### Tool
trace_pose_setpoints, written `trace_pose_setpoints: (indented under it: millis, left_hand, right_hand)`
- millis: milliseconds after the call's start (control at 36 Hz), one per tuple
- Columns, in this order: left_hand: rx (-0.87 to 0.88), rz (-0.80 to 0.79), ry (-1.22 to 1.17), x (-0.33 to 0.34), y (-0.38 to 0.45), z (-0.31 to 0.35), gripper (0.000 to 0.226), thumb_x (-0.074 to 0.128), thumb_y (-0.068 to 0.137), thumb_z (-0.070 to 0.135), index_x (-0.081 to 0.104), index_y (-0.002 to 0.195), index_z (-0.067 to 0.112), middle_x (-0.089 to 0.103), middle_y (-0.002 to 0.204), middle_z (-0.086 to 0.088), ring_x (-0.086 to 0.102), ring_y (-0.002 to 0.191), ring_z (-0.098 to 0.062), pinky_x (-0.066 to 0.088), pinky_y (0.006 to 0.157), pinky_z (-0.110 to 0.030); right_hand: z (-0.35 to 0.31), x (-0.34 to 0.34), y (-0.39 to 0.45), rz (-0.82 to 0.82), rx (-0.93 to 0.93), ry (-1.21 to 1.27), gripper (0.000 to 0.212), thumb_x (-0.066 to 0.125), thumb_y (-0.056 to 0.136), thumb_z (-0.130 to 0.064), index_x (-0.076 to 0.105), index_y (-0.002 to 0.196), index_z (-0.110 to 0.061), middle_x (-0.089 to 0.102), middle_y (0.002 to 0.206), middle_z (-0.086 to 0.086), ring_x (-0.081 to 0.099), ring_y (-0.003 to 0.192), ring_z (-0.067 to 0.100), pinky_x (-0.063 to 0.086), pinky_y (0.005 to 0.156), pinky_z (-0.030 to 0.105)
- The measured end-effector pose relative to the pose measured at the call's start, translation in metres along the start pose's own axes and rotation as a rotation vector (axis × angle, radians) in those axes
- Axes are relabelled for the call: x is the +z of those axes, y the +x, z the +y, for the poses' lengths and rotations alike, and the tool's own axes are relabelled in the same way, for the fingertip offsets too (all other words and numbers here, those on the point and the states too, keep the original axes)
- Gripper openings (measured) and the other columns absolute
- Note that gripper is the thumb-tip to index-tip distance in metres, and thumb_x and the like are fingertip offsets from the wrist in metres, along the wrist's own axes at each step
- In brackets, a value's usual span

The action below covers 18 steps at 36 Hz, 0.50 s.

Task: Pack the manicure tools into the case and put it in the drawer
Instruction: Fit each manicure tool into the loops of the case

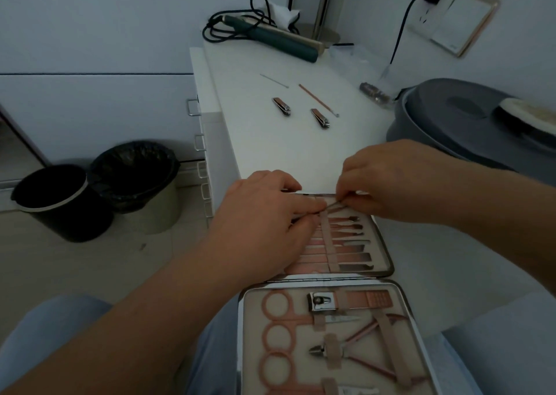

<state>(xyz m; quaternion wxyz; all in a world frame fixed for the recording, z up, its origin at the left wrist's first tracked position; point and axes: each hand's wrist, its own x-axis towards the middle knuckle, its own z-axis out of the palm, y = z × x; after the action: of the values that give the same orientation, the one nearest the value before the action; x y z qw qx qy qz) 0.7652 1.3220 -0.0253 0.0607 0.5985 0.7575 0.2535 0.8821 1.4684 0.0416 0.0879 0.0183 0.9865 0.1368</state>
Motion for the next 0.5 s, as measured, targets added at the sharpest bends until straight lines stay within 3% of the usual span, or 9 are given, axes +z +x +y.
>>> trace_pose_setpoints:
  millis: [194, 389, 500]
  left_hand:
    - [0.0, -0.002, 0.0, -0.001, 0.0, 0.0, 0.032, 0.041, 0.086, 0.045, 0.054, 0.115, 0.047, 0.054, 0.12, 0.006, 0.043, 0.111, -0.014, 0.031, 0.093, -0.032]
    - [0.0, 0.01, -0.003, 0.0, 0.001, 0.002, 0.029, 0.045, 0.087, 0.043, 0.056, 0.114, 0.046, 0.055, 0.118, 0.005, 0.044, 0.111, -0.015, 0.031, 0.093, -0.034]
    - [0.011, 0.016, 0.007, 0.0, 0.0, 0.001, 0.029, 0.045, 0.088, 0.042, 0.054, 0.115, 0.047, 0.055, 0.118, 0.004, 0.045, 0.11, -0.016, 0.032, 0.092, -0.035]
  right_hand:
    - [-0.002, 0.004, 0.003, -0.004, 0.015, -0.053, 0.025, 0.032, 0.092, -0.039, 0.052, 0.104, -0.031, 0.054, 0.097, -0.011, 0.049, 0.085, 0.007, 0.043, 0.065, 0.025]
    - [-0.002, 0.0, 0.006, -0.135, 0.111, 0.151, 0.005, 0.047, 0.085, -0.037, 0.049, 0.081, -0.037, 0.054, 0.081, -0.014, 0.05, 0.071, 0.005, 0.046, 0.069, 0.027]
    - [-0.003, 0.002, 0.013, -0.158, 0.131, 0.274, 0.017, 0.052, 0.082, -0.035, 0.046, 0.067, -0.038, 0.055, 0.071, -0.016, 0.05, 0.064, -0.001, 0.042, 0.061, 0.018]
